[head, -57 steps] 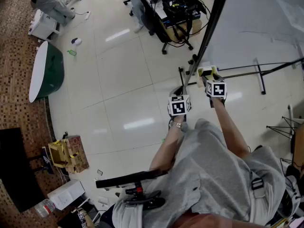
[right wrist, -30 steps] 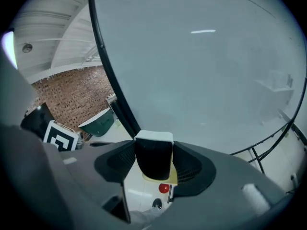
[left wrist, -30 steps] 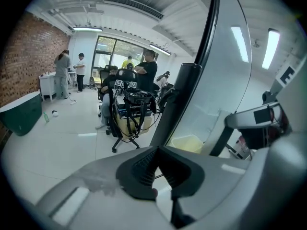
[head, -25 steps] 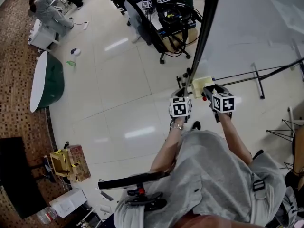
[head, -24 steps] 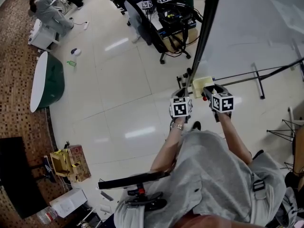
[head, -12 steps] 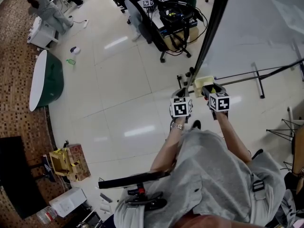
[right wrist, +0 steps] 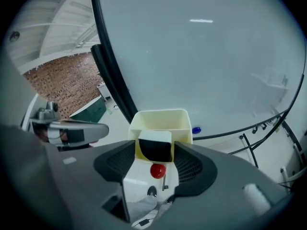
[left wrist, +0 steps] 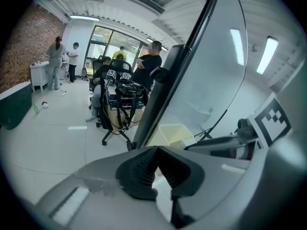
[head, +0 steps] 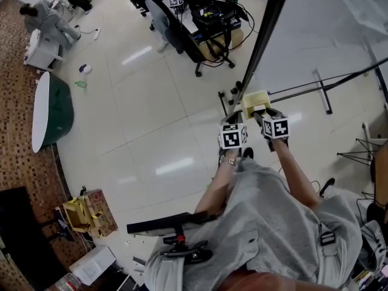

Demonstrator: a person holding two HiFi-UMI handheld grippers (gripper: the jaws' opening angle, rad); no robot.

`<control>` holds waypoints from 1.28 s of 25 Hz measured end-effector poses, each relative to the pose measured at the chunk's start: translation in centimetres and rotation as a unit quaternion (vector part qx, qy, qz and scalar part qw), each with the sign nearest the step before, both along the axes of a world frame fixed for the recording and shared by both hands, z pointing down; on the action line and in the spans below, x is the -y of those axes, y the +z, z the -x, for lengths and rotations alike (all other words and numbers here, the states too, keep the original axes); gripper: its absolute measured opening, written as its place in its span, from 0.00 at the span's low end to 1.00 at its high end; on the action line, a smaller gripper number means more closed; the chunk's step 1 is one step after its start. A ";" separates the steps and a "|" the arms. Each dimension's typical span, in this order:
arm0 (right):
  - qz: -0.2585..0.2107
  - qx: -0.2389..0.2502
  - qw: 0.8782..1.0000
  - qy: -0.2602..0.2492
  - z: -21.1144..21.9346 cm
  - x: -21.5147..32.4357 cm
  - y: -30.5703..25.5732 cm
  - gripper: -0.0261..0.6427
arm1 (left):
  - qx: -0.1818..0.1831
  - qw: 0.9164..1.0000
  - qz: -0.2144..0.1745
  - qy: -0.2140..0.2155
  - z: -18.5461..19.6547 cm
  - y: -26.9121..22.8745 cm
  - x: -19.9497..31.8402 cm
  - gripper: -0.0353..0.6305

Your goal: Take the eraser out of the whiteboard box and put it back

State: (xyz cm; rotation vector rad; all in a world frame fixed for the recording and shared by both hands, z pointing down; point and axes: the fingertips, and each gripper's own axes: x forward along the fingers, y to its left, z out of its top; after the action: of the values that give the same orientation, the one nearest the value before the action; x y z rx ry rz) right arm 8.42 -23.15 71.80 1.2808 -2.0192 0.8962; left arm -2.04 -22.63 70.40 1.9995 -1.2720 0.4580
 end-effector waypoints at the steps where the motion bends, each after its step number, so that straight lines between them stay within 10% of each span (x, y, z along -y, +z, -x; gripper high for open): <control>1: -0.007 0.002 1.000 0.007 -0.2 0.1 -0.4 0.43 | -0.002 1.000 0.002 0.004 -0.6 0.2 -0.4 0.06; 4: -0.048 0.004 0.999 0.019 -0.8 -0.4 -2.6 0.35 | -0.001 1.000 -0.002 0.013 -2.5 0.1 -1.9 0.06; 5: -0.065 0.011 0.998 0.017 -0.9 -0.9 -3.4 0.04 | 0.003 1.000 -0.005 0.015 -3.2 -0.1 -2.6 0.06; 20: -0.020 0.066 0.992 -0.104 -6.2 -19.2 -1.3 0.04 | 0.071 0.997 -0.006 -0.029 -13.1 -0.4 -19.4 0.06; 32: -0.056 0.059 0.986 -0.147 -5.5 -21.2 -4.7 0.04 | 0.073 0.996 -0.026 -0.041 -13.6 -3.6 -20.5 0.06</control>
State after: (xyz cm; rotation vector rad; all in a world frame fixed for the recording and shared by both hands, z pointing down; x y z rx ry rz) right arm 13.87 -1.98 67.08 0.9693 -2.3061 0.7423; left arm 11.57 -2.13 66.78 1.9776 -1.4624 0.5455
